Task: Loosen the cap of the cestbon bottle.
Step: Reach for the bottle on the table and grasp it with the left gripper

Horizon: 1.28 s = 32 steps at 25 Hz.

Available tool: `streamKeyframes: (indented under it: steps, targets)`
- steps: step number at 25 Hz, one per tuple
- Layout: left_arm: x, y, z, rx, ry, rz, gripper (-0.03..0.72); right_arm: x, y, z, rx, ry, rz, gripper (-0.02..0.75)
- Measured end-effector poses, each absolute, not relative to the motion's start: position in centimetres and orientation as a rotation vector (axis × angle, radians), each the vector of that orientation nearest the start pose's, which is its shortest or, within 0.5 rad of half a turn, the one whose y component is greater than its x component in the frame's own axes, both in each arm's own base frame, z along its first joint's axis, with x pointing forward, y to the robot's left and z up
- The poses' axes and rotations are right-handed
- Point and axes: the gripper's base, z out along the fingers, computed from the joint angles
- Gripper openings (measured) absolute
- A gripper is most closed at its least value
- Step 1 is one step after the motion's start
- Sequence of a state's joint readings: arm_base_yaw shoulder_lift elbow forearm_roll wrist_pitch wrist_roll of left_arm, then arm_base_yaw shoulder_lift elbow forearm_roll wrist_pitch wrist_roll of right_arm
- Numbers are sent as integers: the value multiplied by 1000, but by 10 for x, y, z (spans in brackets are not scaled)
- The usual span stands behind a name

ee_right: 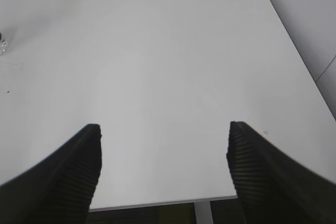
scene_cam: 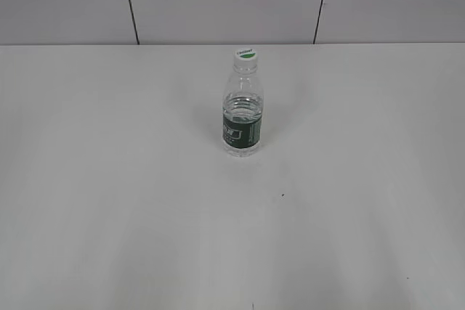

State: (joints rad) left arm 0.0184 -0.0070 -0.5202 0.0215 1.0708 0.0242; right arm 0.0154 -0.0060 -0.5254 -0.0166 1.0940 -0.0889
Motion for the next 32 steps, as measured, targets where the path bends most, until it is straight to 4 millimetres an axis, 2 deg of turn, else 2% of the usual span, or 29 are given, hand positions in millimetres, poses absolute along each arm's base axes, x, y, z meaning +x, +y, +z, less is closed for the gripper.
streamKeyframes:
  steps: [10,12,15,17,20,23,32]
  targets:
    - [-9,3,282,3,2027,68,322,-10,-2,282,-105,2043,-67,568]
    - [-9,3,282,3,2027,81,356,-10,-2,282,-105,2041,-67,568]
    - [-9,4,287,3,1993,89,453,-10,-2,286,-103,2002,-68,568]
    - [-7,4,297,5,1894,91,494,-8,-1,293,-100,1934,-70,568]
    - [-2,3,315,11,1707,93,515,1,-1,306,-96,1815,-72,568]
    - [14,3,329,20,1602,103,520,22,-1,318,-96,1763,-73,568]
    - [86,3,342,34,1590,80,521,82,1,342,-94,1606,-74,568]
